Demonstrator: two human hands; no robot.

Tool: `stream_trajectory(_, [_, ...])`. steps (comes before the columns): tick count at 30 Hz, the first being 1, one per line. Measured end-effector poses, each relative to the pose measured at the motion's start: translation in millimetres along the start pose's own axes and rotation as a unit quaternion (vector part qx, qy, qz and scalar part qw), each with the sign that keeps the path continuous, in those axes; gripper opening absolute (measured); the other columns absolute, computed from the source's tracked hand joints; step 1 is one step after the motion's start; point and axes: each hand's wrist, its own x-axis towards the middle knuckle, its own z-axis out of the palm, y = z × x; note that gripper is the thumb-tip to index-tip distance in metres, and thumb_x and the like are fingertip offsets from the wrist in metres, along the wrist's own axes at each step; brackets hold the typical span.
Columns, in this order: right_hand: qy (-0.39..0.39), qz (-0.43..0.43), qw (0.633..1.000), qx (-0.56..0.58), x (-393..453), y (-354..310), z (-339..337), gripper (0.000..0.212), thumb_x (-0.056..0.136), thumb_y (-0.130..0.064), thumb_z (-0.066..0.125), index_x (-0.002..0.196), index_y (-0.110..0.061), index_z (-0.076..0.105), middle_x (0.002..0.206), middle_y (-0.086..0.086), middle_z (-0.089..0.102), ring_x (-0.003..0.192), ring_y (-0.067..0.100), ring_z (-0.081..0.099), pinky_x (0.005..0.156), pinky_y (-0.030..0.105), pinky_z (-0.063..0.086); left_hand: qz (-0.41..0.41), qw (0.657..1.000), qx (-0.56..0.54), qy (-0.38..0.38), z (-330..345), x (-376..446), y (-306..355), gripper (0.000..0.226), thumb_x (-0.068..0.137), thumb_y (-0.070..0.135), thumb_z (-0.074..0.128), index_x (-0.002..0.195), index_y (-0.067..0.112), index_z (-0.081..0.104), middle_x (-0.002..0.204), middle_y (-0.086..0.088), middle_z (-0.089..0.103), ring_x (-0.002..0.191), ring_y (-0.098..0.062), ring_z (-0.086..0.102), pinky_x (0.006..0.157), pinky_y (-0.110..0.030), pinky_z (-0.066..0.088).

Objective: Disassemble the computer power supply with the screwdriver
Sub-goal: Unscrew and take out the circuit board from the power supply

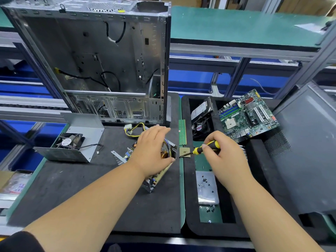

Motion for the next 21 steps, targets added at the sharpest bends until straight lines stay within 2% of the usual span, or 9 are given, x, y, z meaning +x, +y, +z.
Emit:
stream_trajectory(3, [0.040, 0.018, 0.997, 0.069, -4.4, 0.4, -14.6, 0.017, 0.089, -0.018, 0.062, 0.079, -0.028, 0.053, 0.066, -0.016, 0.063, 0.050, 0.008, 0.039, 0.047, 0.019, 0.031, 0.062, 0.998, 0.003, 0.021, -6.2, -7.5, 9.7, 0.076, 0.072, 0.051, 0.076, 0.137, 0.026, 0.047, 0.134, 0.007, 0.049, 0.131, -0.018, 0.040, 0.112, -0.038, 0.029])
stream_trajectory(6, [0.071, 0.033, 0.990, 0.118, -9.3, 1.2, -26.8, 0.015, 0.089, -0.015, 0.062, 0.079, -0.024, 0.056, 0.056, -0.021, 0.058, 0.047, 0.007, 0.036, 0.045, 0.015, 0.032, 0.069, 0.998, -0.008, -0.001, -8.9, -7.3, 26.7, 0.054, 0.079, 0.051, 0.073, 0.124, 0.028, 0.056, 0.111, 0.013, 0.058, 0.108, -0.014, 0.052, 0.098, -0.032, 0.039])
stream_trajectory(9, [0.084, 0.039, 0.985, 0.146, -13.7, 3.6, -37.2, 0.013, 0.089, -0.015, 0.062, 0.079, -0.023, 0.057, 0.054, -0.022, 0.056, 0.046, 0.006, 0.033, 0.044, 0.013, 0.030, 0.051, 0.997, -0.050, -0.022, -4.4, -3.5, 46.6, 0.032, 0.085, 0.047, 0.068, 0.112, 0.030, 0.061, 0.093, 0.019, 0.057, 0.089, -0.009, 0.053, 0.084, -0.026, 0.044])
stream_trajectory(12, [0.084, 0.050, 0.981, 0.170, -19.3, 8.5, -46.2, 0.013, 0.089, -0.016, 0.061, 0.079, -0.024, 0.056, 0.055, -0.019, 0.057, 0.045, 0.007, 0.033, 0.043, 0.014, 0.028, 0.019, 0.995, -0.088, -0.039, 5.7, -1.6, 62.2, 0.016, 0.091, 0.039, 0.064, 0.104, 0.029, 0.066, 0.087, 0.017, 0.057, 0.083, -0.009, 0.052, 0.077, -0.028, 0.046])
stream_trajectory(14, [0.086, 0.067, 0.977, 0.183, -24.1, 15.3, -51.9, 0.014, 0.090, -0.015, 0.060, 0.080, -0.024, 0.056, 0.059, -0.019, 0.062, 0.047, 0.007, 0.035, 0.043, 0.016, 0.031, 0.008, 0.994, -0.089, -0.058, 13.7, -1.2, 70.5, 0.007, 0.093, 0.036, 0.063, 0.093, 0.030, 0.066, 0.080, 0.017, 0.054, 0.080, -0.010, 0.050, 0.070, -0.027, 0.041])
stream_trajectory(17, [0.103, 0.094, 0.973, 0.182, -30.9, 27.3, -59.2, 0.017, 0.091, -0.015, 0.061, 0.079, -0.026, 0.056, 0.063, -0.015, 0.065, 0.049, 0.006, 0.038, 0.046, 0.015, 0.033, -0.009, 0.993, -0.085, -0.082, 25.4, -3.2, 80.6, 0.025, 0.096, 0.038, 0.058, 0.071, 0.038, 0.050, 0.071, 0.016, 0.050, 0.075, -0.009, 0.047, 0.064, -0.029, 0.034])
stream_trajectory(21, [0.125, 0.119, 0.970, 0.174, -38.3, 40.0, -66.6, 0.015, 0.089, -0.018, 0.061, 0.079, -0.027, 0.056, 0.065, -0.010, 0.066, 0.048, 0.005, 0.035, 0.045, 0.016, 0.029, -0.007, 0.992, -0.055, -0.118, 40.3, -3.6, 96.6, 0.028, 0.099, 0.044, 0.049, 0.080, 0.026, 0.061, 0.079, 0.009, 0.060, 0.082, -0.014, 0.054, 0.070, -0.033, 0.045])
